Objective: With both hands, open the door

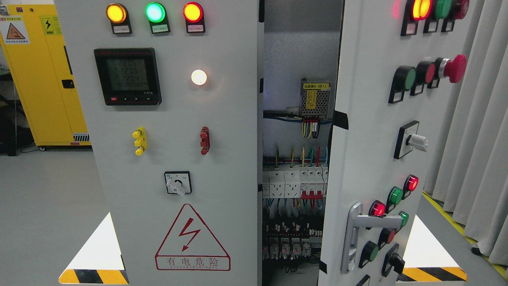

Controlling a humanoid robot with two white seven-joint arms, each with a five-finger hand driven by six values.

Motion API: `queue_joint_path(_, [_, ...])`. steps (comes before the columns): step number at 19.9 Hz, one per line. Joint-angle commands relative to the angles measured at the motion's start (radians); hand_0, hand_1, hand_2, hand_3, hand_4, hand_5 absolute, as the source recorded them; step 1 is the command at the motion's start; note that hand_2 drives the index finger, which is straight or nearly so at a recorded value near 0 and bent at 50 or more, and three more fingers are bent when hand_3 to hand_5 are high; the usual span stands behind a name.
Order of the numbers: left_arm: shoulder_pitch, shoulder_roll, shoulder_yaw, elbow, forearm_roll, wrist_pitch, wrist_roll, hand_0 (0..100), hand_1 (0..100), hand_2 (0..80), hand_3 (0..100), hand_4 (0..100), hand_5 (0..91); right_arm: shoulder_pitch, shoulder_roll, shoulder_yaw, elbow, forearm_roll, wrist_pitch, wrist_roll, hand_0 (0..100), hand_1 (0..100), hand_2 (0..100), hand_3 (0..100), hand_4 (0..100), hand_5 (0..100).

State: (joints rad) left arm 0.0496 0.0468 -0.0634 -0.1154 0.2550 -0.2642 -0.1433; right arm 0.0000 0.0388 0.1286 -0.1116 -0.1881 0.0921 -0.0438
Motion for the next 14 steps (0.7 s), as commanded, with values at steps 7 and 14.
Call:
queue_joint_path(7, [0.301,0.215,-0.012,-0.948,0.004,-0.03,-0.443,12,56,0.0,0,0,0.0,0.018,0.001,0.0,0.003,-0.001,0.0,-0.001,0,50,4,0,0,0])
queue_joint_path(14, [0.424,0.407,0.045,-1.519,0.021,-0.061,-0.446,12,56,0.0,0,0,0.0,0.017,0.001,0.0,0.004,-0.001,0.0,0.001,0,50,4,0,0,0])
